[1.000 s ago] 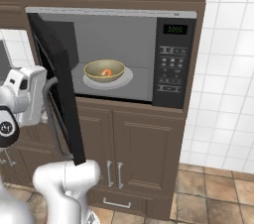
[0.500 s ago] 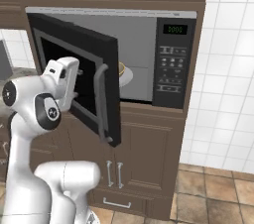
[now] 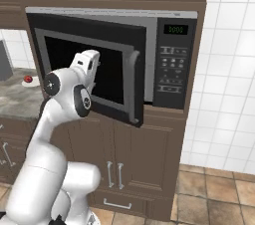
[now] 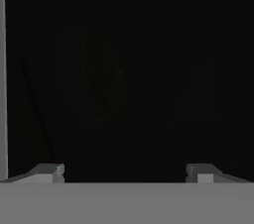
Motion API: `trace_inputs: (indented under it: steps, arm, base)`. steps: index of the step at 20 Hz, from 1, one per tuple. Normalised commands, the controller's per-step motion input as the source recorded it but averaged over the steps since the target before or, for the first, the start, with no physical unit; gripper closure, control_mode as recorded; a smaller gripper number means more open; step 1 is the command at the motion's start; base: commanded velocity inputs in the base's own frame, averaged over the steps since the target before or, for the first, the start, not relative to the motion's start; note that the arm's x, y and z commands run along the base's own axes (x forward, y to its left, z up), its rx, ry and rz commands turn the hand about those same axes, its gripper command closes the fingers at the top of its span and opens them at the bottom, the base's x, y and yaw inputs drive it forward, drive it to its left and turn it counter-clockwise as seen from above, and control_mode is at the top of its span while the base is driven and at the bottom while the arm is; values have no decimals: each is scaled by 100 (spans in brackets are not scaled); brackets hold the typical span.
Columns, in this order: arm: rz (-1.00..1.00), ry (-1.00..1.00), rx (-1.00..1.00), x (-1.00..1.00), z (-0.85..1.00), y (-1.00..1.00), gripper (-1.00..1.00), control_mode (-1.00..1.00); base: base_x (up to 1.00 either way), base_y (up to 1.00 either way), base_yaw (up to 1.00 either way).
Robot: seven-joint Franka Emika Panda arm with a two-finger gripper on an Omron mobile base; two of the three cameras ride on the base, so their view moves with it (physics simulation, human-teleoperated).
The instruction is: Remove the mango from the bowl and place it on the small plate. Then place the bowl with only the shrimp in the microwave, close the door, and press the start button to microwave the shrimp.
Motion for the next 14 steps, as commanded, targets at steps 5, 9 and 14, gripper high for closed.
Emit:
trace_inputs:
  steps: [5,9,14]
  arm:
    - [11,12,1,76,10,-6,-100,-100]
    - [9,25,0,67,21,0,-100,-100]
    - [9,22,0,54,15,0,-100,-100]
  base:
    - [0,0,0]
    - [0,0,0]
    - [0,0,0]
